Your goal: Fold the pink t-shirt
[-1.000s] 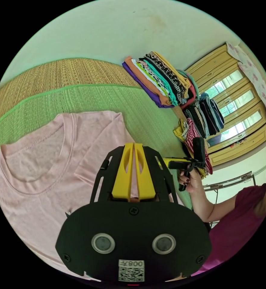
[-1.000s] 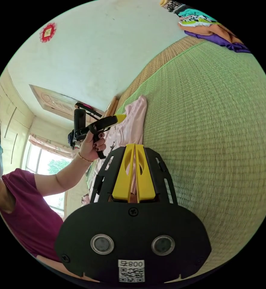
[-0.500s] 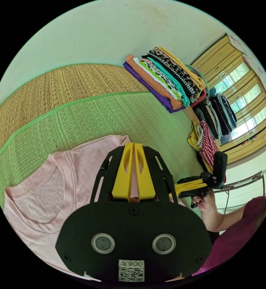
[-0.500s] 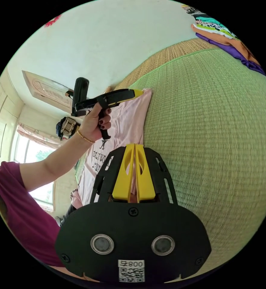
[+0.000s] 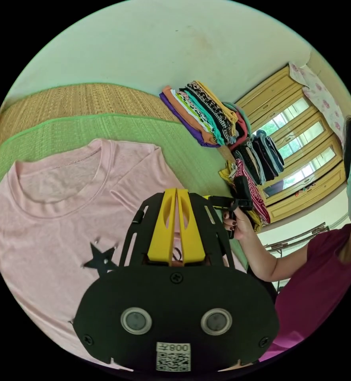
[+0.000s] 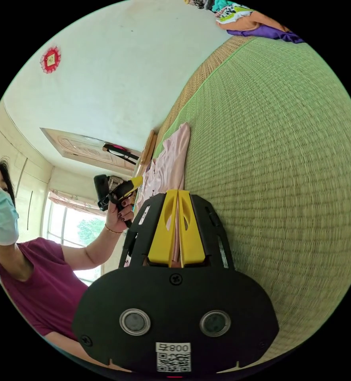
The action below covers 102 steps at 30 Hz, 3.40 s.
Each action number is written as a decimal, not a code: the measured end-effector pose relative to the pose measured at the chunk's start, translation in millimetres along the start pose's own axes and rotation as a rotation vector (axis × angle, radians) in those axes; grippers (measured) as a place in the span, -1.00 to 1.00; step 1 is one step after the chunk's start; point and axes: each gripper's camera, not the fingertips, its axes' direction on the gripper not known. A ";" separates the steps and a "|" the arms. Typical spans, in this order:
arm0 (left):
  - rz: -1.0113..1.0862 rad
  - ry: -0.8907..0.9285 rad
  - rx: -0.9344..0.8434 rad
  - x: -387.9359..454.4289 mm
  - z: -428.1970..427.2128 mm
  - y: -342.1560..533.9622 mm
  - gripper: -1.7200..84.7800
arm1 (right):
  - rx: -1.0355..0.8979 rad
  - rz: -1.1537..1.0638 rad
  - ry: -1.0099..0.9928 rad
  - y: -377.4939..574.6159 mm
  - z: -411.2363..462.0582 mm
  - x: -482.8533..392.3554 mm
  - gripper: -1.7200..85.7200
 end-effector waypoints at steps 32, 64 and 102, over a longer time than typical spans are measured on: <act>-0.709 -0.097 0.778 -285.2 -369.9 451.3 -0.94 | -0.554 -0.633 0.125 -167.8 442.5 -443.0 -0.78; -0.474 -0.105 0.751 -288.9 -417.7 462.9 -0.95 | -0.668 -0.871 0.271 -227.8 626.5 -639.2 -0.94; -0.107 -0.239 0.045 -198.3 -271.6 256.1 -0.88 | -0.693 -0.903 0.415 -195.0 460.9 -551.5 -0.75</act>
